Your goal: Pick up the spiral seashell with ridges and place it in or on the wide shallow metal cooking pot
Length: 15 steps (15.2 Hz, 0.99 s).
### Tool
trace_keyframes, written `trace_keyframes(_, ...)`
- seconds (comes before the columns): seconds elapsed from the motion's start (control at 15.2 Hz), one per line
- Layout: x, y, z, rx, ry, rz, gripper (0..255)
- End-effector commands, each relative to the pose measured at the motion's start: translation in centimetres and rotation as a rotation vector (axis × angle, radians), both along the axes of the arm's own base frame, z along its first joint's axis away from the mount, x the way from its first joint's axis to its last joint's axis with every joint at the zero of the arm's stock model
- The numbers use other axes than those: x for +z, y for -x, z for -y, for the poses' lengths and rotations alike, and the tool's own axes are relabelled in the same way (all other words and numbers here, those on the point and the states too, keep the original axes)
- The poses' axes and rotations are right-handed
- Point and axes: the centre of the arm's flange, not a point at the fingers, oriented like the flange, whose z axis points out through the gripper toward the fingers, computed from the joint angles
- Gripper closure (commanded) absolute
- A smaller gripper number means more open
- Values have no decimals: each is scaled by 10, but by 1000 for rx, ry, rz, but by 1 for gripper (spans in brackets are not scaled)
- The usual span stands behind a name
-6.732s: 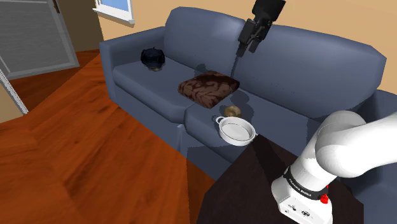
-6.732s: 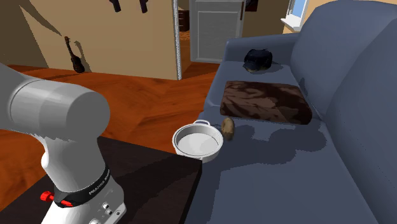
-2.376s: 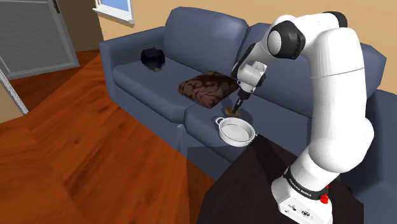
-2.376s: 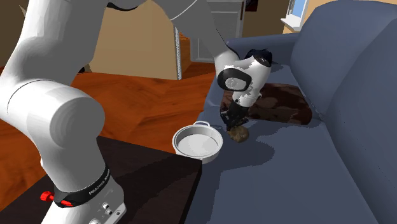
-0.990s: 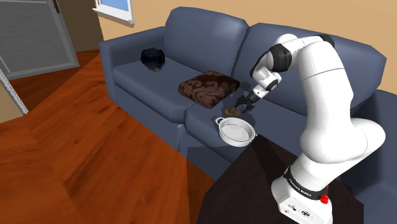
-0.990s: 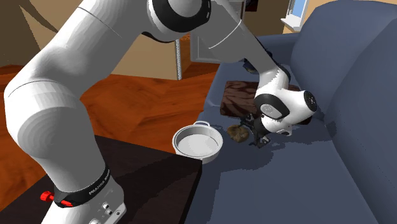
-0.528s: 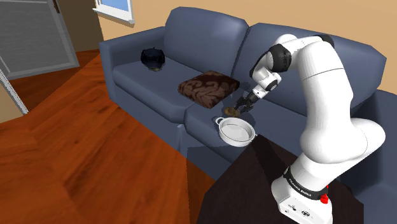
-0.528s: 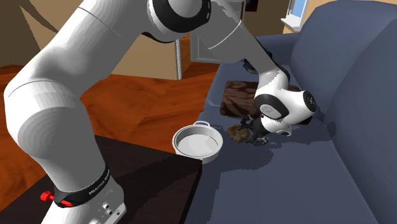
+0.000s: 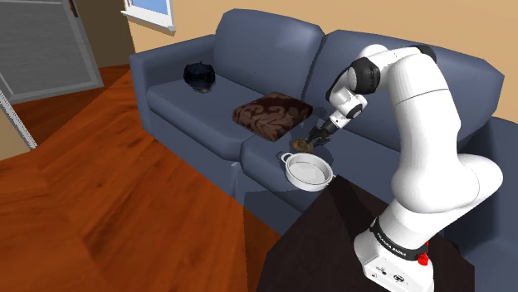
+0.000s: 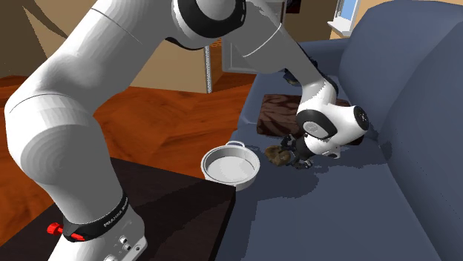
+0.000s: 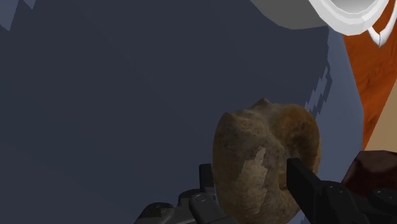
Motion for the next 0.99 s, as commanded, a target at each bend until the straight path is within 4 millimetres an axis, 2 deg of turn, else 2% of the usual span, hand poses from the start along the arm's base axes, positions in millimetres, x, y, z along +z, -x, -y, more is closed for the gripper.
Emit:
trace_keyframes(0.0, -1, 0, -1, 1, -1, 0, 255)
trace_keyframes(0.92, 73, 0, -1, 1, -1, 0, 255)
